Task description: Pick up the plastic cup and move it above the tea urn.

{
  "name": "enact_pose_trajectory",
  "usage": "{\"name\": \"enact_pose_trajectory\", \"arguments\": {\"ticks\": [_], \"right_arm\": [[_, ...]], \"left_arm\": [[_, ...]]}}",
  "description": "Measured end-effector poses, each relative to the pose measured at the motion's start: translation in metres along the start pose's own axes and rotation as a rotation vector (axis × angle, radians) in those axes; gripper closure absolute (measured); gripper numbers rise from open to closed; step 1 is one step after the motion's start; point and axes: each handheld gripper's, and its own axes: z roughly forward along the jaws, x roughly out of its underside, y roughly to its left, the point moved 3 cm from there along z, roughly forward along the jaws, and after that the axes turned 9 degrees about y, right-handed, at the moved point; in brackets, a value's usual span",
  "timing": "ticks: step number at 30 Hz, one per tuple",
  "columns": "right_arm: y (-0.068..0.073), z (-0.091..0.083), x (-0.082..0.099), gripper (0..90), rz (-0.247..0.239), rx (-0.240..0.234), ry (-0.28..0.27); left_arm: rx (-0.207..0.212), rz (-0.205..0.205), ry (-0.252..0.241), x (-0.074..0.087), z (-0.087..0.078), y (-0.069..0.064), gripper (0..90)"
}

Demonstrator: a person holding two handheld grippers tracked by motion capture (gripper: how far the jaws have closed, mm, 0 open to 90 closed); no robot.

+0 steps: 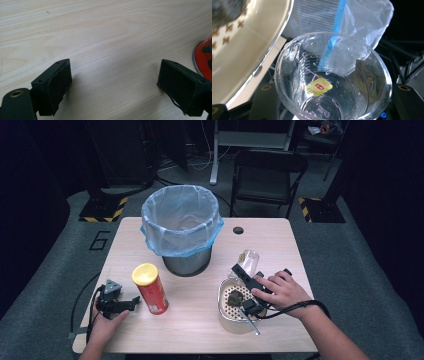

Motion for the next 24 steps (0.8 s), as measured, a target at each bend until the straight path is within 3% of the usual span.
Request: {"name": "enact_pose_trajectory", "arguments": {"ticks": [1,2,4,6,12,13,14,15,16,17,21,23,24], "right_arm": [[-0.002,0.001,0.0,37.4,0.016,0.004,-0.006],[-0.003,0.003,0.002,37.4,0.121,0.04,0.003],[-0.005,0.007,0.007,37.4,0.232,0.027,0.012],[-0.01,0.012,0.011,37.2,0.378,-0.012,0.007],[-0.028,0.032,0.031,37.1,0.916,-0.192,0.012],[-0.031,0.037,0.035,37.0,1.056,-0.24,0.01],[-0.033,0.041,0.039,37.0,1.137,-0.269,0.013],[-0.035,0.047,0.044,37.0,1.262,-0.303,0.02],[-0.036,0.051,0.048,37.0,1.336,-0.325,0.023],[-0.037,0.059,0.053,36.9,1.455,-0.355,0.038],[-0.036,0.081,0.07,36.8,1.719,-0.42,0.071],[-0.035,0.091,0.079,36.8,1.858,-0.452,0.045],[-0.035,0.093,0.081,36.8,1.895,-0.457,0.034]], "left_arm": [[0.0,0.0,-0.001,0.0,0.0,0.0,11.4],[0.001,0.002,0.004,0.0,0.0,0.0,11.4],[0.001,0.002,0.003,0.0,0.0,0.0,11.4],[0.001,0.0,0.003,0.0,0.0,0.0,11.4],[0.001,0.002,0.003,0.0,0.0,0.0,11.4],[0.001,0.002,0.004,0.0,0.0,0.0,11.4],[0.001,0.002,0.003,0.0,0.0,0.0,11.4],[0.001,0.002,0.003,0.0,0.0,0.0,11.4],[0.0,0.001,0.001,0.0,0.0,0.0,11.4],[0.001,0.002,0.004,0.0,0.0,0.0,11.4],[0.001,0.002,0.003,0.0,0.0,0.0,11.4],[0.001,0.002,0.003,0.0,0.0,0.0,11.4],[0.001,0.002,0.003,0.0,0.0,0.0,11.4]]}}
